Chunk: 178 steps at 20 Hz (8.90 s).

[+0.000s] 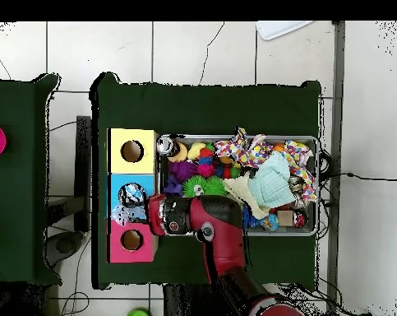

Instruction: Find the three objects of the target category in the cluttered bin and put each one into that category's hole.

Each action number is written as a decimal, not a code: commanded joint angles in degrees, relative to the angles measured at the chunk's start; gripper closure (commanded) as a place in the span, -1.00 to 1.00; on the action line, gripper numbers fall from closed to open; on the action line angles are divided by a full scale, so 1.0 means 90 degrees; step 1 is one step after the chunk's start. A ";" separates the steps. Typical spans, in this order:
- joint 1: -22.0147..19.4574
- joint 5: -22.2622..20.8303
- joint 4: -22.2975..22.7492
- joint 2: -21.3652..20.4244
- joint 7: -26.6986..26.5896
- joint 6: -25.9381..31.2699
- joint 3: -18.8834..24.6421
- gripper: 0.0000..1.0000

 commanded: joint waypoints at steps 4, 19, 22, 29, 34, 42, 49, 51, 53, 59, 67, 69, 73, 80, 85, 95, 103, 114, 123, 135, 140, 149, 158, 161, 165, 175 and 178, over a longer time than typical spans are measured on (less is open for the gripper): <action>-0.0023 0.0439 -0.0262 0.0150 -0.0326 -0.0577 0.0220 1.00; 0.0039 0.0869 -0.0354 0.0308 -0.0979 -0.0676 0.0290 1.00; 0.0068 0.0937 -0.0387 0.0369 -0.1030 -0.0725 0.0283 1.00; 0.0071 0.0960 -0.0453 0.0478 -0.1139 -0.0766 0.0250 1.00; 0.0081 0.1016 -0.0475 0.0528 -0.1227 -0.0812 0.0259 1.00; 0.0030 0.0882 -0.0559 0.0632 -0.1263 -0.0889 0.0243 1.00; -0.0076 0.0378 -0.0514 0.0481 -0.1034 -0.0837 0.0121 1.00; -0.0132 0.0206 -0.0509 0.0425 -0.0864 -0.0790 0.0075 1.00; -0.0166 0.0052 -0.0521 0.0382 -0.0695 -0.0778 0.0042 1.00; -0.0250 -0.0137 -0.0495 0.0227 -0.0735 -0.0748 0.0067 1.00; -0.0385 -0.0625 -0.0481 0.0104 -0.0304 -0.0664 0.0030 1.00; -0.0399 -0.0688 -0.0468 0.0056 -0.0188 -0.0653 0.0028 1.00; -0.0400 -0.0849 -0.0361 -0.0205 0.0182 -0.0529 0.0003 1.00; -0.0437 -0.0994 -0.0425 -0.0537 0.0966 -0.0319 0.0012 1.00; -0.0410 -0.1140 -0.0428 -0.0813 0.1234 -0.0161 0.0046 1.00; -0.0518 -0.1076 -0.0657 -0.0673 0.1274 -0.0089 0.0236 1.00; -0.0576 -0.1011 -0.0674 -0.0837 0.1522 0.0132 0.0316 1.00; -0.0580 -0.0837 -0.0797 -0.0933 0.1761 0.0226 0.0485 1.00; -0.0531 -0.0697 -0.0810 -0.1035 0.1900 0.0242 0.0536 1.00; -0.0322 -0.0199 -0.0733 -0.1032 0.1668 0.0025 0.0607 1.00; -0.0181 0.0061 -0.0750 -0.0998 0.1552 -0.0080 0.0629 1.00; -0.0025 0.0281 -0.0895 -0.0809 0.1454 -0.0177 0.0607 1.00; -0.0002 0.0335 -0.0819 -0.0743 0.1200 -0.0167 0.0515 1.00; 0.0004 0.0379 -0.0826 -0.0717 0.1107 -0.0193 0.0523 1.00; 0.0018 0.0440 -0.0821 -0.0669 0.1082 -0.0211 0.0530 1.00; 0.0326 0.1054 -0.0663 -0.0521 0.0596 -0.0369 0.0527 1.00; 0.0355 0.1116 -0.0748 -0.0332 0.0440 -0.0431 0.0510 1.00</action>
